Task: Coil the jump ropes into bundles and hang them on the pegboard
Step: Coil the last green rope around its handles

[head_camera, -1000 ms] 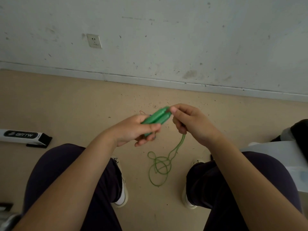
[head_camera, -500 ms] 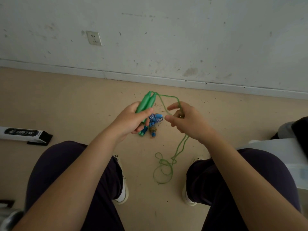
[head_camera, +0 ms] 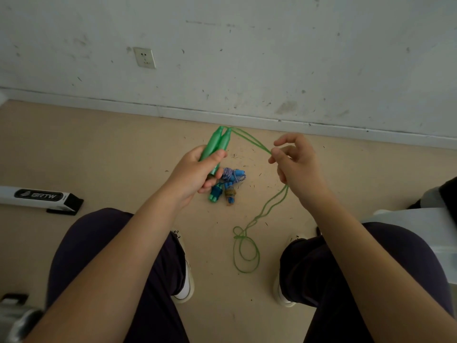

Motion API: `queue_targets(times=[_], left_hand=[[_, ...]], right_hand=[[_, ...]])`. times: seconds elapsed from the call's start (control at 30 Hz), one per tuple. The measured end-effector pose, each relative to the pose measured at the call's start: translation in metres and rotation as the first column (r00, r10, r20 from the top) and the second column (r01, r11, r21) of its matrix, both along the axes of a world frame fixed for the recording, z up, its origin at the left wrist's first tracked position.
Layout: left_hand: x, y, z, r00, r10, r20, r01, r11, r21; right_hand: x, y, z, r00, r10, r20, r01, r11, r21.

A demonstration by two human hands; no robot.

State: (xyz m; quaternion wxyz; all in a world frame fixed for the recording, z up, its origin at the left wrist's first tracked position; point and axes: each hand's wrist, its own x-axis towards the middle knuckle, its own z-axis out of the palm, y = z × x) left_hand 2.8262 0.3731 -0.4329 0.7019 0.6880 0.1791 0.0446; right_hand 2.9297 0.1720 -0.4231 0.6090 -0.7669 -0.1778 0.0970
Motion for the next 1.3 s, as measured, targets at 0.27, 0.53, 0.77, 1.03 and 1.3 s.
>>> queue_targets(times=[0.27, 0.53, 0.77, 1.03, 1.3], left_hand=[[0.000, -0.004, -0.002, 0.991, 0.104, 0.086, -0.102, 0.994, -0.032], [0.004, 0.001, -0.005, 0.959, 0.266, 0.095, -0.266, 0.964, -0.016], [0.000, -0.006, -0.007, 0.920, -0.279, -0.277, 0.336, 0.923, 0.186], [-0.003, -0.010, -0.002, 0.838, -0.480, -0.259, 0.513, 0.855, 0.075], [-0.002, -0.018, -0.005, 0.822, -0.514, -0.246, 0.542, 0.839, 0.056]], right_hand=[[-0.004, 0.002, -0.006, 0.993, 0.092, 0.079, -0.065, 0.954, -0.293], [-0.004, 0.004, -0.002, 0.987, 0.120, 0.105, -0.078, 0.938, -0.339], [-0.016, 0.006, 0.003, 0.902, 0.420, 0.096, -0.336, 0.825, -0.454], [-0.017, 0.006, 0.007, 0.910, 0.393, 0.131, -0.348, 0.897, -0.273], [-0.016, 0.009, 0.002, 0.909, 0.388, 0.149, -0.350, 0.908, -0.231]])
